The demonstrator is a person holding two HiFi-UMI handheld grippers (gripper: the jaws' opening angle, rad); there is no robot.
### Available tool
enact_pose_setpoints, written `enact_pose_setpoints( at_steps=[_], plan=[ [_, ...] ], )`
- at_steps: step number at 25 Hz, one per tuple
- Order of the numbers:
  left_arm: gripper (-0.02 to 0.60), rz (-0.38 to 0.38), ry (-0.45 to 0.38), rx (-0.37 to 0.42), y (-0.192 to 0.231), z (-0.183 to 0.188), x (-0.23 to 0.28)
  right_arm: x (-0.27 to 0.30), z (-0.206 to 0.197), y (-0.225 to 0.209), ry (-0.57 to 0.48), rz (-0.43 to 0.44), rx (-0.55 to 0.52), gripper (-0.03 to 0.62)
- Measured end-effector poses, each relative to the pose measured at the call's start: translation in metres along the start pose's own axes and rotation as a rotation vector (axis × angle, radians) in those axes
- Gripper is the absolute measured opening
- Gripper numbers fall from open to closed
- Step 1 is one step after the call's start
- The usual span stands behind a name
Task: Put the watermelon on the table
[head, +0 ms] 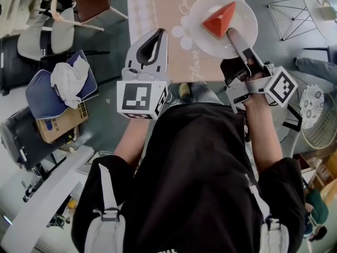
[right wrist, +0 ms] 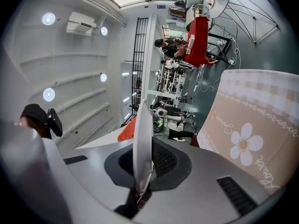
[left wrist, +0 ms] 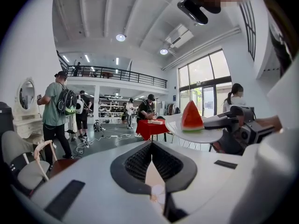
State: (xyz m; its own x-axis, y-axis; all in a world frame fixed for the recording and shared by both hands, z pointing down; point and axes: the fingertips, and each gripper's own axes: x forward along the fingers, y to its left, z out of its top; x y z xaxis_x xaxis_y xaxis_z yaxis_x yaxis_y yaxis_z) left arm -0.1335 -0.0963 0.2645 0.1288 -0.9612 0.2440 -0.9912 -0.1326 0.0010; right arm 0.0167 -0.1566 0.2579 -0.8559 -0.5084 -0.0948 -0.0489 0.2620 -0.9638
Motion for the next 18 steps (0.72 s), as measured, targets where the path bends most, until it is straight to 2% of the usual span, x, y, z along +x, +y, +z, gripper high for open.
enact_pose_setpoints(
  at_steps=[18],
  plan=[
    [0.014, 0.059, 0.02, -0.004, 0.001, 0.009, 0.051, 0.033, 0.047, -0.024, 0.082, 0.019, 0.019, 0.018]
  ],
)
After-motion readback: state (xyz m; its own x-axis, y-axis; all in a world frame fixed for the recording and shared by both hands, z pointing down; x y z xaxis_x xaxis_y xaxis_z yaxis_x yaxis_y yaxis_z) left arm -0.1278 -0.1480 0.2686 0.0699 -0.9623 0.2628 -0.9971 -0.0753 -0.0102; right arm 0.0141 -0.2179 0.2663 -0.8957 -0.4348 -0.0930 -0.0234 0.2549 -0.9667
